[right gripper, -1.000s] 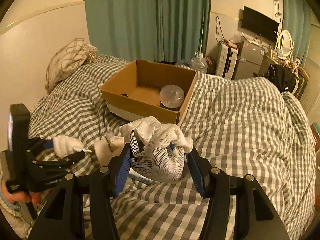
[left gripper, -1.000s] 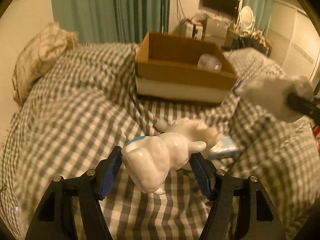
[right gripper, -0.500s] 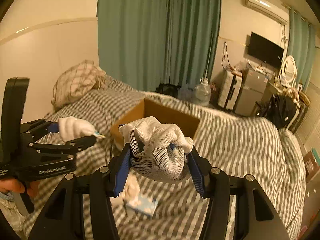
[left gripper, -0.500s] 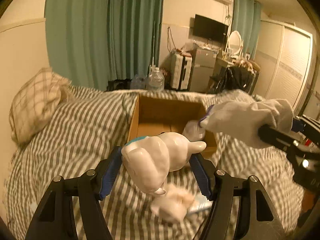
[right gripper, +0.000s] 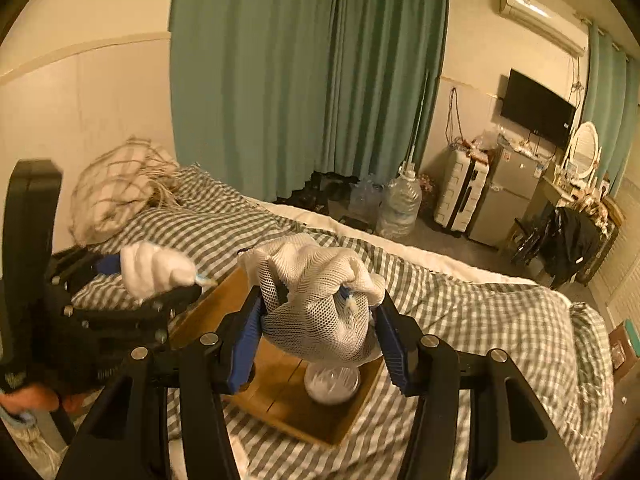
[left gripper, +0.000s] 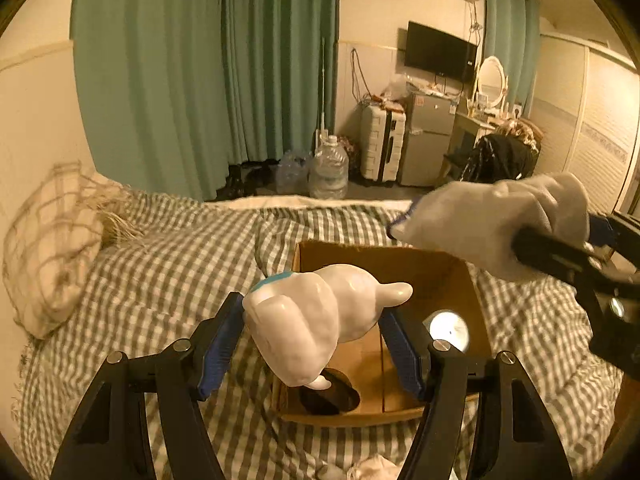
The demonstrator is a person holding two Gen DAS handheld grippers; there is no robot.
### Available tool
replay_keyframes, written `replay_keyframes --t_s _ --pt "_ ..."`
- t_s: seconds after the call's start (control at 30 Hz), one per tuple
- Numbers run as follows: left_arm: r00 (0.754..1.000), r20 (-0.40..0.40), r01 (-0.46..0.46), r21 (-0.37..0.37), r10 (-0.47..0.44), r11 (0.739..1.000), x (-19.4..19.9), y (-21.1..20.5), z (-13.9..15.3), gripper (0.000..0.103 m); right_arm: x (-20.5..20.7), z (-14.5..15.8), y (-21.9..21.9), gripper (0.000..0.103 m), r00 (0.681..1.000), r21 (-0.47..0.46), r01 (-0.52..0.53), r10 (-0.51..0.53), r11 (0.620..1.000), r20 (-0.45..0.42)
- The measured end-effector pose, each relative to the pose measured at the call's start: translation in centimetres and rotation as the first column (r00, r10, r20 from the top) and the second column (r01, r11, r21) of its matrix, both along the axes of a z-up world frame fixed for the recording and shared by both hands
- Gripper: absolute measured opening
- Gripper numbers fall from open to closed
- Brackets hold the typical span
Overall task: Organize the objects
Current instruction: 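Lower the figurine and cloth into the box and open both grippers, then grasp the white tape roll with the right gripper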
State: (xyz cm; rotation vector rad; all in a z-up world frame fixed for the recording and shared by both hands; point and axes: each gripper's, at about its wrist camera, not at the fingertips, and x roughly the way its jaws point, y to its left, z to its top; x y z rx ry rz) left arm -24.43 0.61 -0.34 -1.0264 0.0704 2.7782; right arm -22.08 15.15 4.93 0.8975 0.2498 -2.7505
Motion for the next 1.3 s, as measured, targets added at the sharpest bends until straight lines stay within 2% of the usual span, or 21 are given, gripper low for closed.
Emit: replay_keyframes --t_s 0.23,0.43,0.53,0.57,0.67,0.7,0.83,0.97,1.13,1.3 --pt "0.997 0.069 0.016 -0.026 -0.014 1.000 -3.1 1.5 -4.6 0.070 -5.0 -4.8 -0.1 0.051 0.996 -0.001 -0.006 0.006 1.000 0.086" --pt "0.996 0.079 0.047 -0.023 -0.045 0.999 -3.5 2.9 -6.0 0.070 -6.5 -8.0 0.3 0.050 0.992 0.001 -0.002 0.002 1.000 0.123" --pt "0.995 0.094 0.046 -0.003 -0.046 0.999 -3.7 2.9 -6.4 0.073 -6.6 -8.0 0.9 0.055 0.994 -0.032 -0.001 0.005 0.999 0.113" --pt "0.995 0.093 0.045 0.000 -0.045 0.999 -3.6 2.8 -6.3 0.076 -6.5 -7.8 1.0 0.062 0.994 -0.033 0.000 0.004 0.999 0.109" --pt "0.998 0.030 0.046 0.018 -0.047 0.999 -2.0 2.5 -4.8 0.097 -5.4 -6.5 1.2 0.078 0.999 -0.038 0.004 -0.002 0.999 0.046" --pt "0.999 0.016 0.047 0.018 -0.047 0.999 -1.7 2.6 -4.3 0.099 -4.9 -5.8 1.4 0.081 1.000 -0.045 0.007 -0.006 0.999 0.024" --pt "0.999 -0.035 0.042 0.011 -0.041 0.999 0.9 1.9 -1.2 0.100 -2.5 -2.6 1.8 0.084 1.000 -0.078 0.022 -0.024 0.997 -0.016" --pt "0.995 -0.094 0.021 0.032 -0.018 0.999 4.3 0.7 2.4 0.102 1.7 1.5 2.5 0.088 0.995 -0.084 0.030 -0.037 0.996 -0.089" --pt "0.987 -0.159 -0.008 0.051 0.016 0.999 8.7 -1.0 6.7 0.103 7.5 5.5 3.0 0.089 0.988 -0.062 0.038 -0.047 0.997 -0.148" --pt "0.984 -0.173 -0.030 0.048 0.038 0.998 13.4 -2.2 8.2 0.103 13.5 7.6 3.7 0.090 0.980 -0.060 0.001 -0.013 0.998 -0.197"
